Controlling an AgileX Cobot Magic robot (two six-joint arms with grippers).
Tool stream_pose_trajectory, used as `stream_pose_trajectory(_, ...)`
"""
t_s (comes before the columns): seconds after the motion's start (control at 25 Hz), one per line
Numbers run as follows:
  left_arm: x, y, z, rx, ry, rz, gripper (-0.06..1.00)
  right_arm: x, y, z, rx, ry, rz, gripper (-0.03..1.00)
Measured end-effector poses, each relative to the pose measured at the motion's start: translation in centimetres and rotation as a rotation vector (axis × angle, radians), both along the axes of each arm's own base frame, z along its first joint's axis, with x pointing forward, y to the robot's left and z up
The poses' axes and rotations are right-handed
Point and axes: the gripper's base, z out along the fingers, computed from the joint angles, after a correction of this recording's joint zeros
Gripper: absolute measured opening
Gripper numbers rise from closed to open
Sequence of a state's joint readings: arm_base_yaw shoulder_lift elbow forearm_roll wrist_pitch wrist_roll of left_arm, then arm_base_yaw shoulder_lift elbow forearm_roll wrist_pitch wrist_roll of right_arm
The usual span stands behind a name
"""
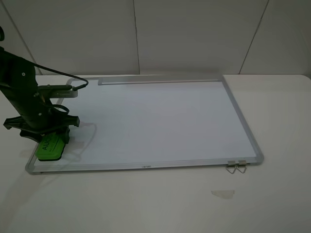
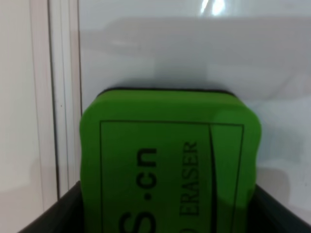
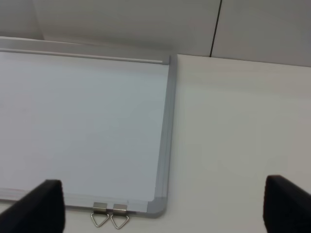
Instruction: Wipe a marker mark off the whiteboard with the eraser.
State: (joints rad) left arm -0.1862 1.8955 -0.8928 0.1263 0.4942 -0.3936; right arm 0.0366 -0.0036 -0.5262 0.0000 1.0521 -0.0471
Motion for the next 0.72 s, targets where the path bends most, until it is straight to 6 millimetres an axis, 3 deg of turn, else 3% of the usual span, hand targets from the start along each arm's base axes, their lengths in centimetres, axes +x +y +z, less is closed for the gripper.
stream_pose_trajectory(0.16,0.0,0.0,0.0,0.001,0.004,0.003,0.70,0.0,0.0,0.0,0.000,0.000,0.000,0.82)
stream_pose_trajectory(0.44,-0.4,0.1,0.4,0.009,0.028,0.008,0.72,0.0,0.0,0.0,0.000,0.000,0.000,0.82)
stream_pose_trajectory(0.56,-0.4,0.2,1.9,0.015,0.030,0.006,0.72,0.0,0.0,0.0,0.000,0.000,0.000,0.82)
stream_pose_trajectory(0.72,0.2,0.2,5.8,0.039,0.060,-0.029,0.72,0.0,0.0,0.0,0.000,0.000,0.000,0.82)
